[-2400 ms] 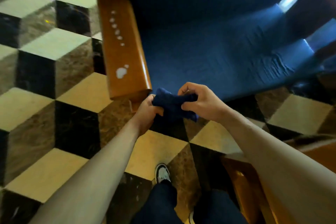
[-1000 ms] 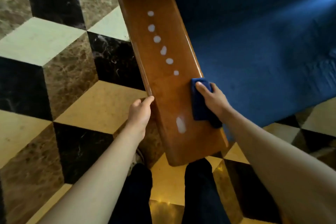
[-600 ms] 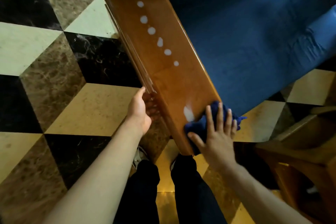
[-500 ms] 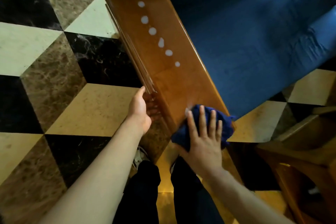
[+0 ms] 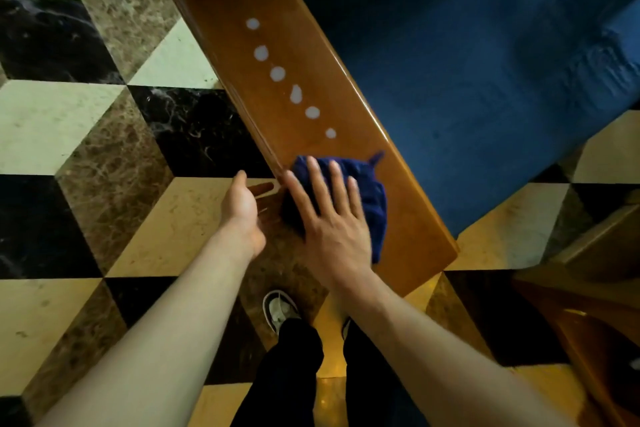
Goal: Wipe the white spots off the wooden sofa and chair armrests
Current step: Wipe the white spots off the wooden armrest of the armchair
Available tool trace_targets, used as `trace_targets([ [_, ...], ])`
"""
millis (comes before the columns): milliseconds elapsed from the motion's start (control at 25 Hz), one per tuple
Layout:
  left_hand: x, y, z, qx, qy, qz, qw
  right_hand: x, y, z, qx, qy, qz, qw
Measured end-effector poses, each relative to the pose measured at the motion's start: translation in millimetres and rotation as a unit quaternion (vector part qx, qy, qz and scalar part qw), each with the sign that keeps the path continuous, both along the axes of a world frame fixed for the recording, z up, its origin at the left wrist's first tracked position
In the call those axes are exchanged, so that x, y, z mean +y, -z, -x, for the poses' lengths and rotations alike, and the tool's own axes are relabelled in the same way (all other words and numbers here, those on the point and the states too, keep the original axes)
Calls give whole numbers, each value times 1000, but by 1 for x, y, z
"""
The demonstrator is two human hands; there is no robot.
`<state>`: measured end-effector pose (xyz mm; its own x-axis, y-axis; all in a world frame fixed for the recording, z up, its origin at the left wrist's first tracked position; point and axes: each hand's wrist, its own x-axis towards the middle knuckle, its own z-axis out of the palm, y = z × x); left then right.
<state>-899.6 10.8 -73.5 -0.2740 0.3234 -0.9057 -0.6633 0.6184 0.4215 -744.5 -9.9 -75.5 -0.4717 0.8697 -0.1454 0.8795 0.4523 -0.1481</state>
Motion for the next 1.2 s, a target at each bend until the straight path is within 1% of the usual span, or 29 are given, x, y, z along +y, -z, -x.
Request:
trace_targets([
  [80,5,-6,-7,-18,18,2,1000,-23,-6,-44,-11,128,8,992],
  [120,7,-7,-11,-15,21,2,1000,-22,-9,-57,-21,176,15,984],
  [240,18,-6,-14,3,34,-10,999,30,-18,-54,-40,255,49,965],
  [280,19,-5,-14,6,41,-8,999,58,-18,-46,-27,275,62,959],
  [320,19,-4,-14,11,47,-2,999,88,-17,-39,5,285,82,955],
  [360,20,-1,-14,13,49,2,999,120,-16,-34,49,291,119,948],
  [400,21,1,-12,12,45,5,999,150,-17,-31,87,293,176,936],
  [440,22,5,-8,12,35,10,999,176,-17,-30,123,291,246,916],
  [480,24,9,-4,13,25,18,999,198,-15,-30,162,291,321,887],
  [560,30,16,6,11,11,23,1000,221,-12,-34,219,323,449,804],
  [600,34,17,10,8,6,21,1000,224,-9,-38,242,332,487,771],
  [640,36,18,14,9,2,17,1000,221,-7,-43,265,331,502,754],
  [680,39,18,19,12,-4,12,1000,213,-8,-47,284,319,499,754],
  [720,42,19,24,15,-12,8,1000,202,-10,-53,286,292,473,781],
  [760,45,18,28,15,-18,7,1000,188,-9,-63,270,247,425,828],
  [800,49,15,31,11,-19,6,1000,169,-10,-73,227,186,355,887],
  [840,53,12,33,6,-21,5,1000,147,-10,-82,154,103,283,941],
  [880,56,9,33,0,-23,7,1000,123,-9,-82,63,32,195,978],
  [920,61,7,34,-5,-19,12,1000,102,-9,-73,-8,1,112,994],
  [960,67,6,36,-10,-10,18,1000,87,-12,-54,-44,3,63,997],
  [1000,73,6,39,-15,-3,26,1000,81,-11,-29,-43,16,58,997],
  [1080,85,10,46,-33,4,35,999,92,-8,25,-26,12,50,998],
  [1160,96,14,55,-40,31,33,998,130,-5,72,-17,22,24,999],
  [1200,102,17,62,-39,42,31,998,154,-5,90,-12,52,22,998],
])
